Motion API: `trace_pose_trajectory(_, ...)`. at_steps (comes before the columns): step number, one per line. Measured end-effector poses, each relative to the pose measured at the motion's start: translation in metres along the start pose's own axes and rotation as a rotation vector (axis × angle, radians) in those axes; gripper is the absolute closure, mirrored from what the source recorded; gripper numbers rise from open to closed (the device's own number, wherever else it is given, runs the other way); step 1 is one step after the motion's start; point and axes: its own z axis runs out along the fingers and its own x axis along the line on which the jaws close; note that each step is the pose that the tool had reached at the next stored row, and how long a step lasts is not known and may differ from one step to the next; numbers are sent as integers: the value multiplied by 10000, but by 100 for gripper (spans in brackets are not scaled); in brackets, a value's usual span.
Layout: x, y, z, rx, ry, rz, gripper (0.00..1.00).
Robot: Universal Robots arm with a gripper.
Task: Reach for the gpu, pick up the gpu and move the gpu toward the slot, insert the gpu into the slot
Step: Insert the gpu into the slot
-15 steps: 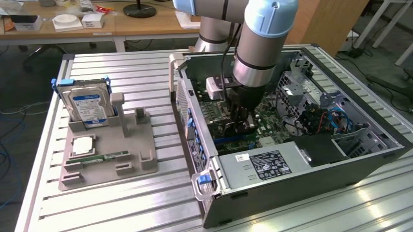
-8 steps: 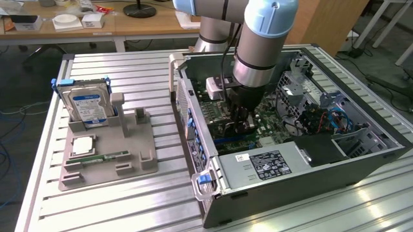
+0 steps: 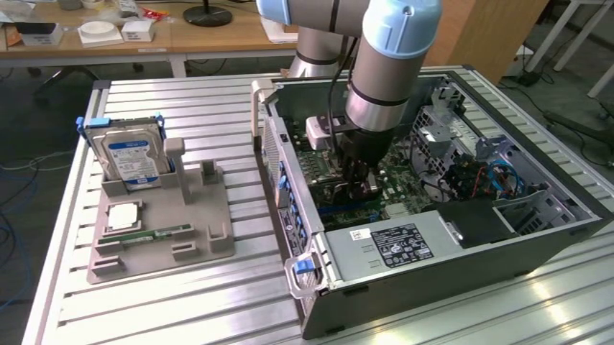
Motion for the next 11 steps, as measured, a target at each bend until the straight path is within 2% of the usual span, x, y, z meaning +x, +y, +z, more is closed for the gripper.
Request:
trace_pose_trajectory(6, -1, 0, 3, 1, -2, 1, 73)
trace_pose_trajectory(8, -4, -2, -18, 15, -27, 1, 73)
trace_pose_trajectory(11, -2, -1, -51, 3, -5, 0, 73)
